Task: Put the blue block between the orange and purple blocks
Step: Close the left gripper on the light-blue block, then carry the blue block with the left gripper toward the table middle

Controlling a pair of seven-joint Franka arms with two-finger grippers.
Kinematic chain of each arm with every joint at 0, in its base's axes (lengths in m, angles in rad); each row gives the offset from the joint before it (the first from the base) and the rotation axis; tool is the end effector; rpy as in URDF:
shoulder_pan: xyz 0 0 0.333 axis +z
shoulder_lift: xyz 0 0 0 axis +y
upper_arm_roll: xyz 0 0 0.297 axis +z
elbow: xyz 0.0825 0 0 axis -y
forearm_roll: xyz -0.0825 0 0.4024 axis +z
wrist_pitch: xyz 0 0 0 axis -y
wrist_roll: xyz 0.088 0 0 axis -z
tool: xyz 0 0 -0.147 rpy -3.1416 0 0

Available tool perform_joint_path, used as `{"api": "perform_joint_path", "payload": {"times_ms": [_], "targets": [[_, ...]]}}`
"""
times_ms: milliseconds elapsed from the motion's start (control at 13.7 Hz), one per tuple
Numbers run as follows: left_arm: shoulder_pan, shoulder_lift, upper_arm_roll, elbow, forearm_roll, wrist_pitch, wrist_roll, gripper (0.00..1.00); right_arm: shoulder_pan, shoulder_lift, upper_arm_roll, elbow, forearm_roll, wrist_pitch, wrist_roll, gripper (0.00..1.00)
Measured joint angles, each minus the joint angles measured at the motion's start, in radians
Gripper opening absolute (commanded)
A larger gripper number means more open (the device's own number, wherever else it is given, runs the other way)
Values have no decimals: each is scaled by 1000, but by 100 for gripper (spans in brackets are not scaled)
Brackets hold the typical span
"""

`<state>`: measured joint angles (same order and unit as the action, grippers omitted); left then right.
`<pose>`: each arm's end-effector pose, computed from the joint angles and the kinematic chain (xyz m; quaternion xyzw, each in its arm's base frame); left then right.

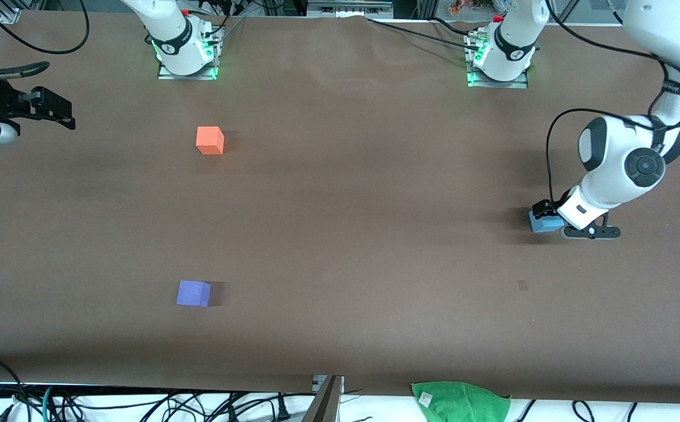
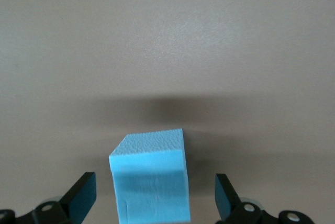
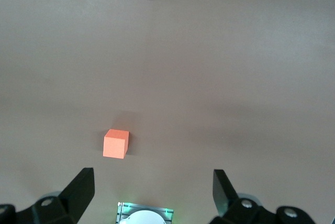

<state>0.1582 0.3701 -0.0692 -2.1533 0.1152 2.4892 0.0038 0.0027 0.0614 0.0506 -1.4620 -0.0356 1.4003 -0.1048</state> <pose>0.5657 0.0508 0.1505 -0.9996 0.0016 0.0171 0.0209 0.5674 0.0238 0.5693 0.9950 0.0769 -0.0619 0.0146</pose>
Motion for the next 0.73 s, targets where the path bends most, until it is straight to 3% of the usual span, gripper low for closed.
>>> {"api": "perform_joint_path", "payload": {"times_ms": [219,292,365,438,584,730], "targets": [[17,44,0,-27,0,91,13,100,0,0,0,0,0,0,0,100],[18,57,0,-37,0,132,14,89,0,0,0,0,0,0,0,100],[20,71,0,-46,0,175,15,70,0,0,0,0,0,0,0,100],[22,85,0,-50,0,205,17,42,0,0,0,0,0,0,0,100],[26,97,0,-50,0,224,34,31,0,0,0,0,0,0,0,100],[29,95,0,-46,0,225,70,33,0,0,0,0,0,0,0,100]]}}
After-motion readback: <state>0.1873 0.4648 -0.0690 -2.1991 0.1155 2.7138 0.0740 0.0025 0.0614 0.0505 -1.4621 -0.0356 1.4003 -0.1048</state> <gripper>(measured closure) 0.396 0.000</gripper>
